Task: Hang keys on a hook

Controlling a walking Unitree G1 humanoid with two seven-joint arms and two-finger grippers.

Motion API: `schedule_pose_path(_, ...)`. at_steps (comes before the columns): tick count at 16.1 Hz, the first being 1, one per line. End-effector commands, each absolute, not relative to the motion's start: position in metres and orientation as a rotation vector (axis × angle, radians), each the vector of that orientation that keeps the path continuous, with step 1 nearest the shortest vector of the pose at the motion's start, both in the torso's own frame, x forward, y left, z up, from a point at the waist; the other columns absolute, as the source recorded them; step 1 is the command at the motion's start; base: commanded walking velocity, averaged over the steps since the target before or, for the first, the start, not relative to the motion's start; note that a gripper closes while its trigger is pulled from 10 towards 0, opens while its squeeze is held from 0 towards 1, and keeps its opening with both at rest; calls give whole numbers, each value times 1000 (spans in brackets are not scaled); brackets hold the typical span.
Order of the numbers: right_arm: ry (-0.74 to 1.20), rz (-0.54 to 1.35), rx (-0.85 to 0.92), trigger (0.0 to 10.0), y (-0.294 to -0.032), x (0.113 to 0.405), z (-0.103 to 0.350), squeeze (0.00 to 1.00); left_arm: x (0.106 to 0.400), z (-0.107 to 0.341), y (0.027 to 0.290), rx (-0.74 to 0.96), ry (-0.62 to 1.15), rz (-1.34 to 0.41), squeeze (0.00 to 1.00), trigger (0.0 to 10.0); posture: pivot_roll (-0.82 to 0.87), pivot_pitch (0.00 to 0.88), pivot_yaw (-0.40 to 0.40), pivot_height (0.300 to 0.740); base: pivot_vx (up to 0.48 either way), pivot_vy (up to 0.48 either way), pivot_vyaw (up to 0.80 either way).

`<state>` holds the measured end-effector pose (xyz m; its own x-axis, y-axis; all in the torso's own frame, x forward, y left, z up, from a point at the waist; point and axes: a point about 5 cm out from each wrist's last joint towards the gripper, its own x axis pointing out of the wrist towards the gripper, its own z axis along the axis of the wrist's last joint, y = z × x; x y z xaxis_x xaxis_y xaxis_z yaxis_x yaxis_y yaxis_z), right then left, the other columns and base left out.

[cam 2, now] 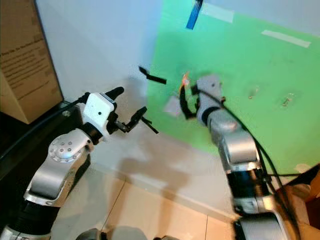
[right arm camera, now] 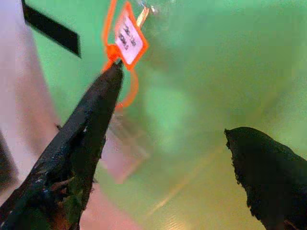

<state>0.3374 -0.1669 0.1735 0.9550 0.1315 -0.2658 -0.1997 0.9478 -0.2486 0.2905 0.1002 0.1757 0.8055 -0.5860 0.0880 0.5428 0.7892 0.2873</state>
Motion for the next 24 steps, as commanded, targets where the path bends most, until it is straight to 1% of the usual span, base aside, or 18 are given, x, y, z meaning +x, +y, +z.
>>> schedule_pose_path(1, 355, 139, -292, 10000, -175, 331, 149, 0, 291, 176, 97, 268, -180, -621, 0, 10000, -55, 0, -119, 740, 0, 0, 0)
schedule_pose_path(2, 316, 140, -199, 10000, -171, 331, 156, 0, 291, 176, 97, 268, -178, -619, 0, 10000, -55, 0, -121, 740, 0, 0, 0)
schedule_pose_path(4, 211, 139, -135, 10000, -165, 331, 172, 0, 291, 176, 98, 268, -177, -615, 0, 10000, -56, 0, -120, 740, 0, 0, 0)
schedule_pose_path(7, 11, 113, 8, 10000, -163, 337, 207, 0, 291, 176, 98, 266, -180, -610, 0, 10000, -56, 0, -118, 740, 0, 0, 0)
schedule_pose_path(9, -109, 133, 61, 10000, -161, 339, 234, 0, 293, 176, 99, 270, -174, -601, 0, 10000, -58, 0, -115, 740, 0, 0, 0)
schedule_pose_path(10, -124, 153, 52, 10000, -159, 339, 239, 0, 293, 176, 99, 271, -174, -599, 0, 10000, -60, 0, -111, 740, 0, 0, 0)
schedule_pose_path(11, -136, 195, -1, 10000, -154, 340, 244, 0, 294, 177, 99, 270, -176, -598, 0, 10000, -60, 0, -110, 740, 0, 0, 0)
schedule_pose_path(14, -122, 215, 4, 10000, -150, 344, 244, 0, 297, 179, 99, 272, -183, -593, 0, 10000, -54, 0, -110, 740, 0, 0, 0)
schedule_pose_path(17, -44, 179, 14, 10000, -151, 349, 233, 0, 299, 179, 100, 276, -184, -586, 0, 10000, -51, 0, -109, 740, 0, 0, 0)
schedule_pose_path(18, -9, 172, 57, 10000, -152, 351, 228, 0, 299, 179, 100, 278, -184, -585, 0, 10000, -50, 0, -107, 740, 0, 0, 0)
schedule_pose_path(20, 94, 218, 138, 10000, -147, 351, 215, 0, 300, 179, 101, 280, -182, -585, 0, 10000, -52, 0, -102, 740, 0, 0, 0)
schedule_pose_path(21, 197, 260, 139, 10000, -143, 349, 199, 0, 300, 177, 101, 286, -169, -584, 0, 10000, -52, 0, -97, 740, 0, 0, 0)
schedule_pose_path(22, 263, 236, 85, 10000, -145, 345, 179, 0, 302, 167, 103, 323, -110, -561, 0, 10000, -53, 0, -91, 740, 0, 0, 0)
schedule_pose_path(24, 232, 217, 182, 10000, -146, 343, 178, 0, 304, 161, 109, 346, -80, -529, 0, 10000, -57, 0, -81, 740, 0, 0, 0)
